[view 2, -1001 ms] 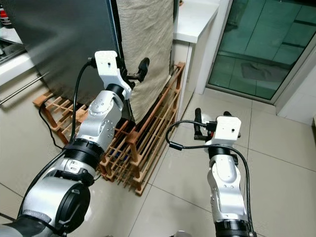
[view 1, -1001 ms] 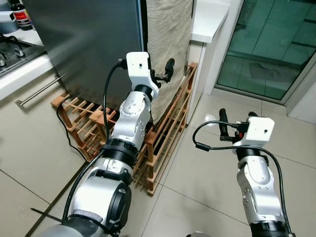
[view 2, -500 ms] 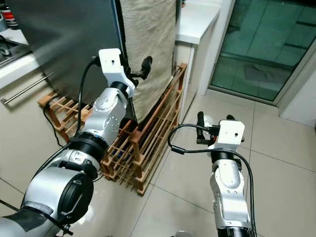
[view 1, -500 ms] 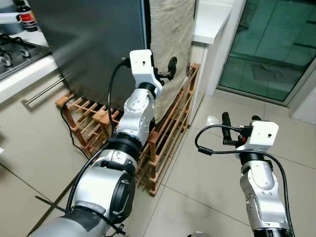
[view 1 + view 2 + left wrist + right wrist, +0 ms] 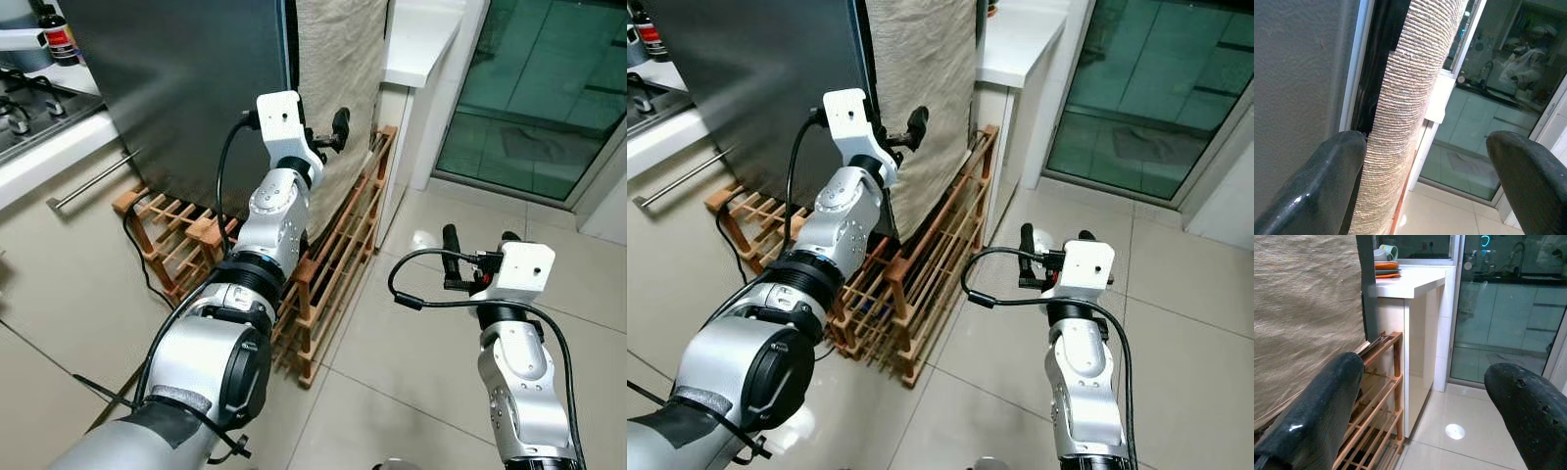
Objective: Restocking fridge
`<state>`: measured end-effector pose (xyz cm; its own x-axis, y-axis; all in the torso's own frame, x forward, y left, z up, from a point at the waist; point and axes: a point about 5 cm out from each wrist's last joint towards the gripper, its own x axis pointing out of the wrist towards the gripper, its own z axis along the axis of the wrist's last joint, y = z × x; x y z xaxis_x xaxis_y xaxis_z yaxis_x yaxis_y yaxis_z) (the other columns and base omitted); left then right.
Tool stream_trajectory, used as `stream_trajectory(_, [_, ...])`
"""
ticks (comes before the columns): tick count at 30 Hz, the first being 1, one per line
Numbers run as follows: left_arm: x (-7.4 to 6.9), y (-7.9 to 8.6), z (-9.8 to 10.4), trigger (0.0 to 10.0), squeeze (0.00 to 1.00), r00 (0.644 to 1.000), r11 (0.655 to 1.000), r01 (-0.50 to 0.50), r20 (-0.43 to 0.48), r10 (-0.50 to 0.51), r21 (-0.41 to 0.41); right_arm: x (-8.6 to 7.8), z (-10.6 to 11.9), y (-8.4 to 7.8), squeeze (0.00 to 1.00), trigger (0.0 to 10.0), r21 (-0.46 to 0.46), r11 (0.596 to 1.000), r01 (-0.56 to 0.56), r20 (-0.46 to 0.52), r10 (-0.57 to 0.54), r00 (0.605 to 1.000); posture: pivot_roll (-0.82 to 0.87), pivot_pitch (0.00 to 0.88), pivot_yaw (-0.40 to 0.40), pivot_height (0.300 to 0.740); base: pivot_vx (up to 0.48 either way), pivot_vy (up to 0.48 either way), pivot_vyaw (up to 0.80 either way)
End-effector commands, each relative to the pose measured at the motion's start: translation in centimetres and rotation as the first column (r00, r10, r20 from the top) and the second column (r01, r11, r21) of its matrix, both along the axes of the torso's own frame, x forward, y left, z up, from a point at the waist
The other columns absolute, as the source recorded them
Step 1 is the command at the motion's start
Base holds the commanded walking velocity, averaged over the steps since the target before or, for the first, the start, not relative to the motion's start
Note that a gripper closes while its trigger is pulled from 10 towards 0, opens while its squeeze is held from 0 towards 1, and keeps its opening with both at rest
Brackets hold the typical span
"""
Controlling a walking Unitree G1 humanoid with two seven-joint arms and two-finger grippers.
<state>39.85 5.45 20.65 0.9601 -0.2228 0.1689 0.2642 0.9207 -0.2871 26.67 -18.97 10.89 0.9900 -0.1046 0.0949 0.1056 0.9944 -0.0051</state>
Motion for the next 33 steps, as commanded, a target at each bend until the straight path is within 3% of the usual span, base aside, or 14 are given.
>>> stream_trajectory(1, [0.0,-0.5,0.2,10.0,0.0,1.0,1.0,0.016,0.001,-0.016,0.013,0.1,0.3,-0.1,0.0,10.0,-0.006,1.0,0.004,0.005,-0.004,1.0,-0.24,0.0,0.07,0.74,0.0,0.0,0.0])
stream_trajectory(7, [0.0,-1.1,0.1,10.0,0.0,0.999,0.999,0.029,-0.017,-0.028,0.02,0.1,0.4,0.1,0.0,10.0,-0.007,1.0,0.004,0.006,-0.004,1.0,-0.25,0.0,0.079,0.74,0.0,0.0,0.0])
stream_trajectory(13, [-0.5,0.4,0.1,10.0,0.0,0.997,0.996,0.027,0.074,-0.034,0.09,-0.3,0.7,0.0,0.0,10.0,-0.005,1.0,0.011,0.017,-0.011,1.0,-0.25,0.0,0.08,0.74,0.0,0.0,0.0])
stream_trajectory(14, [-1.3,1.4,-0.6,10.0,0.0,0.994,0.992,0.033,0.095,-0.044,0.118,-0.4,0.9,0.0,0.0,10.0,-0.002,1.0,0.006,0.023,-0.006,1.0,-0.24,0.0,0.075,0.74,0.0,0.0,0.0])
stream_trajectory(18, [-2.5,2.4,-1.4,10.0,0.0,0.993,0.988,0.043,0.105,-0.059,0.147,-0.6,1.1,0.1,0.0,10.0,0.002,1.0,-0.002,0.032,0.002,0.999,-0.22,0.0,0.073,0.74,0.0,0.0,0.0])
stream_trajectory(19, [-4.0,3.4,-1.8,10.0,0.0,0.99,0.984,0.05,0.122,-0.072,0.171,-1.0,1.3,0.3,0.0,10.0,0.006,1.0,-0.013,0.045,0.012,0.999,-0.2,0.0,0.066,0.74,0.0,0.0,0.0])
stream_trajectory(20, [-4.0,3.4,-1.8,10.0,0.0,0.99,0.984,0.05,0.122,-0.072,0.171,-1.0,1.3,0.3,0.0,10.0,0.006,1.0,-0.013,0.045,0.012,0.999,-0.2,0.0,0.066,0.74,0.0,0.0,0.0])
stream_trajectory(21, [-5.4,4.2,-2.1,10.0,0.0,0.987,0.979,0.058,0.138,-0.086,0.193,-1.4,1.5,0.4,0.0,10.0,0.009,1.0,-0.019,0.054,0.018,0.998,-0.18,0.0,0.061,0.74,0.0,0.0,0.0])
stream_trajectory(22, [-5.4,4.2,-2.1,10.0,0.0,0.987,0.979,0.058,0.138,-0.086,0.193,-1.4,1.5,0.4,0.0,10.0,0.009,1.0,-0.019,0.054,0.018,0.998,-0.18,0.0,0.061,0.74,0.0,0.0,0.0])
stream_trajectory(27, [-9.3,5.7,-3.0,10.0,0.0,0.984,0.972,0.077,0.14,-0.11,0.223,-2.6,2.0,0.6,0.01,10.0,0.008,0.999,-0.034,0.064,0.034,0.997,-0.15,0.0,0.042,0.74,0.0,0.0,0.0])
stream_trajectory(29, [-9.8,5.9,-2.9,10.0,0.0,0.987,0.981,0.072,0.128,-0.096,0.18,-2.7,2.2,0.6,0.01,10.0,0.005,0.999,-0.037,0.073,0.037,0.997,-0.14,0.0,0.034,0.74,0.0,0.0,0.0])
stream_trajectory(33, [-9.6,5.7,-2.3,10.0,0.0,0.988,0.986,0.038,0.139,-0.06,0.161,-2.4,2.3,0.6,0.0,10.0,0.008,0.999,-0.036,0.078,0.036,0.996,-0.15,0.0,0.021,0.74,0.0,0.0,0.0])
